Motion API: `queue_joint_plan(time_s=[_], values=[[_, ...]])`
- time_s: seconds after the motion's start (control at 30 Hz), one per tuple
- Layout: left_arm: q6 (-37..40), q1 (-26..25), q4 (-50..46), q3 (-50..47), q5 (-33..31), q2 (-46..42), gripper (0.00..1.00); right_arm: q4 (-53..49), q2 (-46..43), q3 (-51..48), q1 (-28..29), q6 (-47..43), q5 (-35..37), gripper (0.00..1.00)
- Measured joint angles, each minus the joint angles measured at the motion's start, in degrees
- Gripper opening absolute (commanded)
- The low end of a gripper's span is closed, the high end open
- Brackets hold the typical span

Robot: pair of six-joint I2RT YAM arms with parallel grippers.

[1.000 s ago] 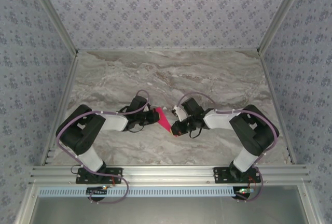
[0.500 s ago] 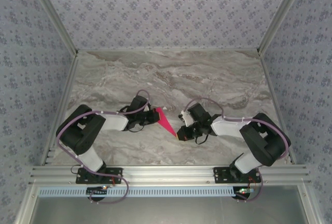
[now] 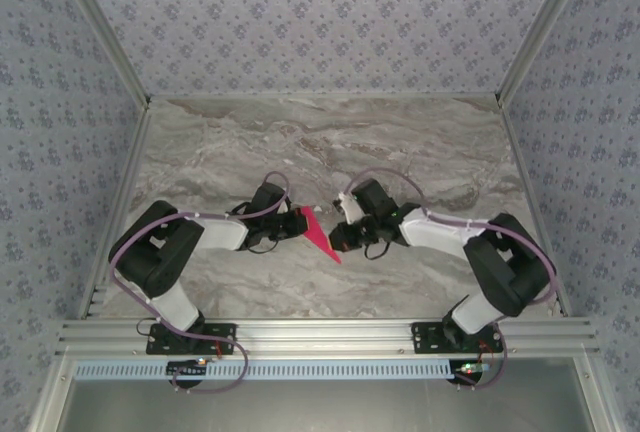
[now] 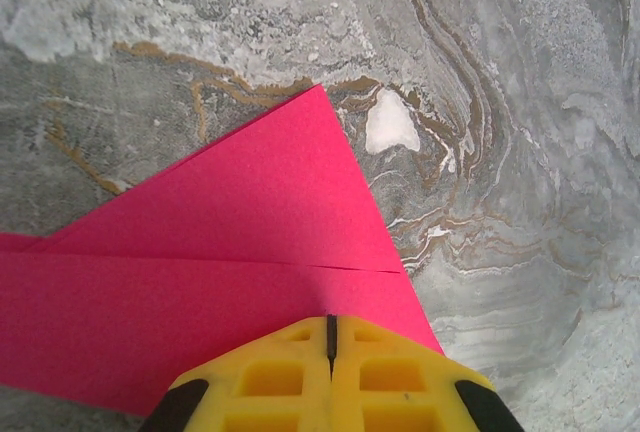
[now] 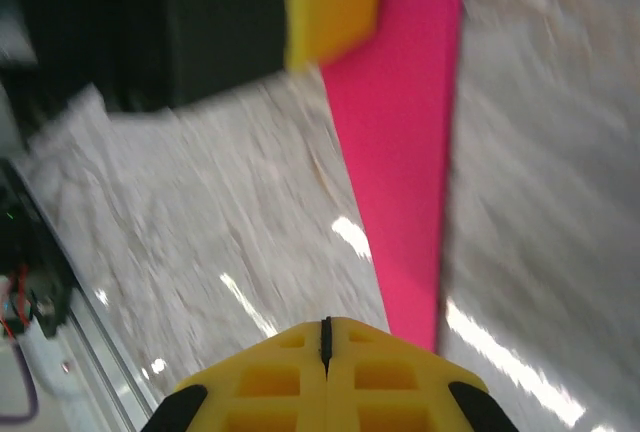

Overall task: Fold a paper plane with a square sheet of paper (pick it up from the middle)
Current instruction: Fold the wing for the fifth time at the center of the table.

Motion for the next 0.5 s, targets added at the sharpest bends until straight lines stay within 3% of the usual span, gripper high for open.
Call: queue_joint_plan(time_s=[0.23, 0.5], values=[[0.00, 0.00, 0.00, 0.00, 0.00, 0.00, 0.00, 3.10, 9.70, 4.15, 0.57, 0.39, -0.52, 0.00], [0.00, 0.00, -0.02, 0.00, -0.02, 0.00, 0.00, 3.02, 9.18, 0.61, 1.18, -0.07, -1.20, 0.00]])
